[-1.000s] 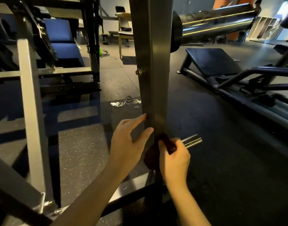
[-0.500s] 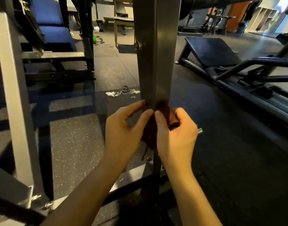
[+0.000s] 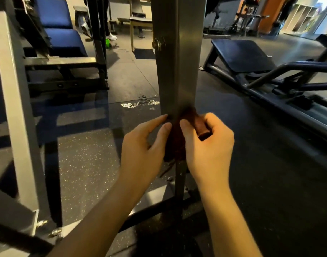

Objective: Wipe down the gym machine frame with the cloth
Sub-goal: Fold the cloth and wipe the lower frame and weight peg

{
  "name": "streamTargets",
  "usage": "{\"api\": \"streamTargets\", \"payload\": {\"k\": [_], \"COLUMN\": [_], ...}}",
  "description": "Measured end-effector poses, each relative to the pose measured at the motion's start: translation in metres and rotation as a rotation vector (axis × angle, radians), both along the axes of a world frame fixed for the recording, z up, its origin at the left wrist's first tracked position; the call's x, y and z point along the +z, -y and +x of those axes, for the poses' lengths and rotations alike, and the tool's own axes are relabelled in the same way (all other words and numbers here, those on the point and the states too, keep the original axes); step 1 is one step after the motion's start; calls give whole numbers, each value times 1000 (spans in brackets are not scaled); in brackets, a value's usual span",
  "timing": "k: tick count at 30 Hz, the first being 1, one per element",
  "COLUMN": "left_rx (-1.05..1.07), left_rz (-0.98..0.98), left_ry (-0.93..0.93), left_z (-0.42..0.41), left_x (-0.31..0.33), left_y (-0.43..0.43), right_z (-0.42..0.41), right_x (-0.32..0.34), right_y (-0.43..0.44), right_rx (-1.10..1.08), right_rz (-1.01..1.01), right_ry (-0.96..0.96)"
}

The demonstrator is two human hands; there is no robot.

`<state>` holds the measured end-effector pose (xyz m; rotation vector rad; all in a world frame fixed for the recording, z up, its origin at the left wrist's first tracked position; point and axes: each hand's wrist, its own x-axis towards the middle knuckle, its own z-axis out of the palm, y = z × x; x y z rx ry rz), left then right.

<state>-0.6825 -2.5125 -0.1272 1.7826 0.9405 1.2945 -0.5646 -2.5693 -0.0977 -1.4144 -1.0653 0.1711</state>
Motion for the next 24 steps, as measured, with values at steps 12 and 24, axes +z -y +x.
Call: {"api": "streamTargets", "payload": {"k": [12, 24], "left_rx": [53, 123], "left_rz": [-17, 41], "left_ry": [-61, -136], "left_z": [9, 12], "left_x": [-26, -28], "left_y": [0, -6], "right_z": [8, 11], "right_x": [-57, -98], "right_y": [2, -1], "right_rx": [-17, -43], "right_rz": [-164, -318], "right_ry": [-139, -225]}}
